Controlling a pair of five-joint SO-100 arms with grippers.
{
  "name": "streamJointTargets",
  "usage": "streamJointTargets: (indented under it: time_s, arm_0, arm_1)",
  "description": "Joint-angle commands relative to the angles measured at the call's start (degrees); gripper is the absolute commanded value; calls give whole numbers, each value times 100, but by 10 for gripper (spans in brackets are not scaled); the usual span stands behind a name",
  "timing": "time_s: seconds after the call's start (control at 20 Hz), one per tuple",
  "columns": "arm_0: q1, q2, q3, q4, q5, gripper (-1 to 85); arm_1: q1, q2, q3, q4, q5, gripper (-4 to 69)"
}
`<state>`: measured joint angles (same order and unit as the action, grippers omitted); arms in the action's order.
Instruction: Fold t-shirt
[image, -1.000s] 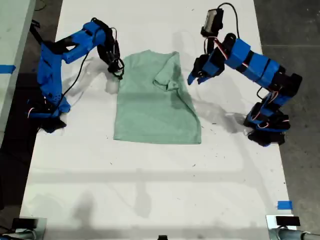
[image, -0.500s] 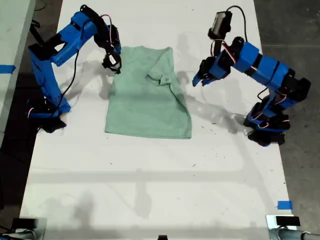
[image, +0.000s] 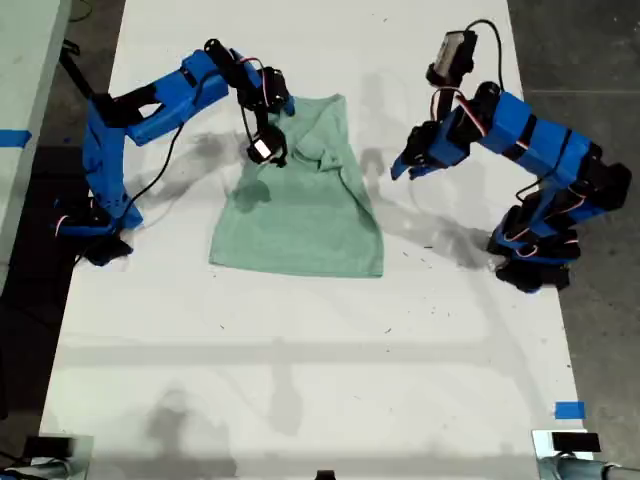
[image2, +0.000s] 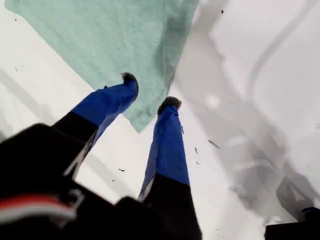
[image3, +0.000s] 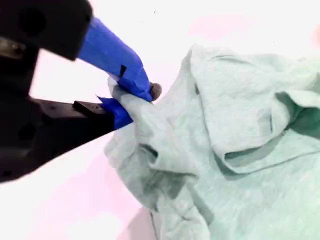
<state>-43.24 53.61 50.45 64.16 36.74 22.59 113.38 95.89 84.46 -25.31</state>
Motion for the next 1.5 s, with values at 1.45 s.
streamJointTargets:
  time_s: [1.45]
  arm_0:
    - [3015,6275,5300,1477,-993,259]
  arm_1:
    - [-2013,-1652,2391,-3445,35,307]
